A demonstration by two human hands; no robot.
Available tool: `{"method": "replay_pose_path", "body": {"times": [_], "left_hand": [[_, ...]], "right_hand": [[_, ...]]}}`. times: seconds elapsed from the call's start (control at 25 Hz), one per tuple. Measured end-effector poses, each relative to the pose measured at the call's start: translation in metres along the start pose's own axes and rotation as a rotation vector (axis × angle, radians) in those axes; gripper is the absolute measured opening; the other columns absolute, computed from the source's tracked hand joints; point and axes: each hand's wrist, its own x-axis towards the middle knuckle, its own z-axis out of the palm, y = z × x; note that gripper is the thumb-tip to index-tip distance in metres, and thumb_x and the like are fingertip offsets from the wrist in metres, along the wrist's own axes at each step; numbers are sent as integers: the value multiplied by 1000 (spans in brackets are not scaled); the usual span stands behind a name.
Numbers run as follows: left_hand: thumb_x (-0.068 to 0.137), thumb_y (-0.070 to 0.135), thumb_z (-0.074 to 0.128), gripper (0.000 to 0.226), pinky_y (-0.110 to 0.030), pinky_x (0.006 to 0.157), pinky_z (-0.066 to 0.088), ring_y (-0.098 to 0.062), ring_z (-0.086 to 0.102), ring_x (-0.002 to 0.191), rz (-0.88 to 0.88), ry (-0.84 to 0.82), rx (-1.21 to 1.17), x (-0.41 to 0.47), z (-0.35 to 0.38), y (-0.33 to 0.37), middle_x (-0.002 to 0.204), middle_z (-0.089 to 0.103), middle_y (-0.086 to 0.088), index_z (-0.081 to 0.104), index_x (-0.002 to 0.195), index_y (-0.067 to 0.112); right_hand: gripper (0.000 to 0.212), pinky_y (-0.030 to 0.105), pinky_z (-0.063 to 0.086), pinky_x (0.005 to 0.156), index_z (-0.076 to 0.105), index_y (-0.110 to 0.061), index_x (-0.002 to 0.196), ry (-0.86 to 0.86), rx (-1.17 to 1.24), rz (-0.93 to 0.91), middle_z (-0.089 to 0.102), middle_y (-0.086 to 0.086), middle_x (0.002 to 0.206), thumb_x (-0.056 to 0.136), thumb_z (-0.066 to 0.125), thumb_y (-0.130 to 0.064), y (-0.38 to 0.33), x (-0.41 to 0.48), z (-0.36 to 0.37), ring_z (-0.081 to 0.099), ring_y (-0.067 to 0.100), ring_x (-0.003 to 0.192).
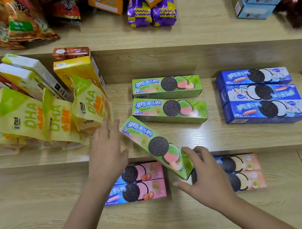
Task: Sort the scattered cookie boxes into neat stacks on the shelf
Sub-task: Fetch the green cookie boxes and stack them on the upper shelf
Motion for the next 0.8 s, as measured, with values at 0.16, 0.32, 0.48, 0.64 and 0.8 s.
{"method": "replay_pose_path", "body": {"times": [0.16, 0.32, 0.48, 0.64, 0.8], "left_hand": [[66, 21, 76, 75, -44, 81, 42, -36, 50, 108, -63, 79, 97, 2, 14, 8, 120, 58, -15, 41, 131, 12], [67, 20, 78, 71, -41, 82, 42, -34, 50, 110, -148, 90, -160, -1, 28, 16, 121, 59, -12, 45, 129, 15], [69, 25, 79, 68, -43, 87, 47, -28, 51, 115, -187, 119, -378, 7, 40, 20, 126, 57, -6, 45, 128, 20], [70, 28, 78, 66, -45, 87, 48, -27, 53, 111, -203, 133, -423, 21, 48, 21, 122, 59, -4, 45, 126, 20], [69, 19, 80, 79, -28, 88, 39, -10, 47, 111, -129, 116, -554, 28, 52, 23, 127, 54, 6, 35, 134, 20]], "right_hand": [[69, 28, 42, 66, 40, -32, 127, 89, 32, 45, 45, 0, 108, 66, 72, -36, 8, 8, 4, 53, 23, 97], [66, 24, 41, 77, 47, -26, 127, 148, 135, 55, 46, 2, 114, 68, 76, -21, 29, 20, -8, 53, 19, 99], [66, 10, 45, 79, 48, -22, 126, 251, 295, 117, 41, 1, 116, 68, 76, -8, 39, 38, -12, 54, 20, 93], [85, 31, 47, 88, 35, -15, 134, 319, 463, 219, 44, 7, 127, 63, 80, -5, 46, 63, -14, 53, 21, 103], [81, 33, 49, 89, 41, -21, 130, 288, 544, 211, 55, 2, 119, 61, 80, -5, 54, 81, -20, 57, 14, 100]]}}
